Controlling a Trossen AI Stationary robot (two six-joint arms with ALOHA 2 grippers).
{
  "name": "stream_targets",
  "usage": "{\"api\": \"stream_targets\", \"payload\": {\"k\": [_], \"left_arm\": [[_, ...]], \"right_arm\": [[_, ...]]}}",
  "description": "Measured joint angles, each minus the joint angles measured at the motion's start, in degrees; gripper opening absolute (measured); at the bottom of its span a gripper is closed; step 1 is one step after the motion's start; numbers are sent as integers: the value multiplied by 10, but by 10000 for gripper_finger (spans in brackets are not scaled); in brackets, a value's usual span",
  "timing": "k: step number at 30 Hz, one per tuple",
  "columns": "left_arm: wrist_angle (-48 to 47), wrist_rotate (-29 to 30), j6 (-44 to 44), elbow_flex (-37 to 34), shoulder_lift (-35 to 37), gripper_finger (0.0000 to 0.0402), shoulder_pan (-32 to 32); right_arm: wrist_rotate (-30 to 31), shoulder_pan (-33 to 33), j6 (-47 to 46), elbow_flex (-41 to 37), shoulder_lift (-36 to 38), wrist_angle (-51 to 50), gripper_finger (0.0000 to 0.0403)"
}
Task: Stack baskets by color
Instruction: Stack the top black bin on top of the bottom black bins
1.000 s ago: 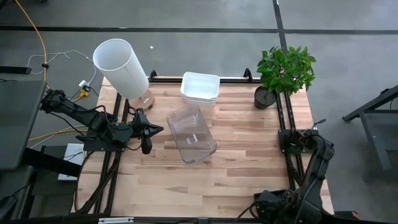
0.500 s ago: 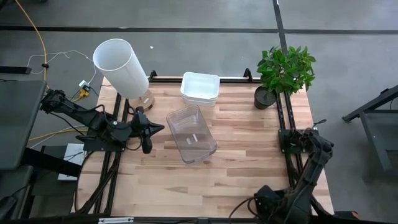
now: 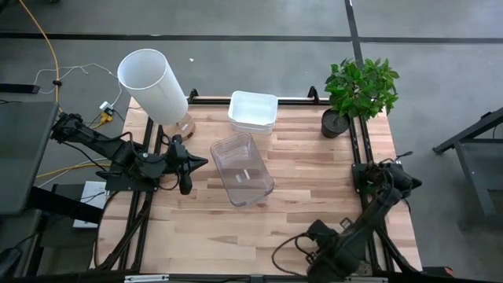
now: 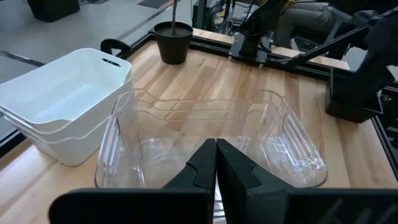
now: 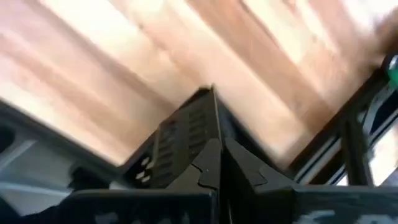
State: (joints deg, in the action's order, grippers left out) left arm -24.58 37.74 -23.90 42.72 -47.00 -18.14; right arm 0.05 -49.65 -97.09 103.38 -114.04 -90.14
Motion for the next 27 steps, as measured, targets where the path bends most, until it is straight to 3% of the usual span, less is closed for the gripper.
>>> {"api": "stream_targets", "payload": {"k": [8, 14, 27], "left_arm": [[0, 0, 1, 0, 0, 0, 0], [0, 0, 1, 0, 0, 0, 0], [5, 1, 1, 0, 0, 0, 0]], "right_arm": [[28, 41, 96, -14, 0, 1, 1], [30, 41, 110, 13, 8, 1, 1], [-31, 23, 118, 89, 10, 2, 0]]}}
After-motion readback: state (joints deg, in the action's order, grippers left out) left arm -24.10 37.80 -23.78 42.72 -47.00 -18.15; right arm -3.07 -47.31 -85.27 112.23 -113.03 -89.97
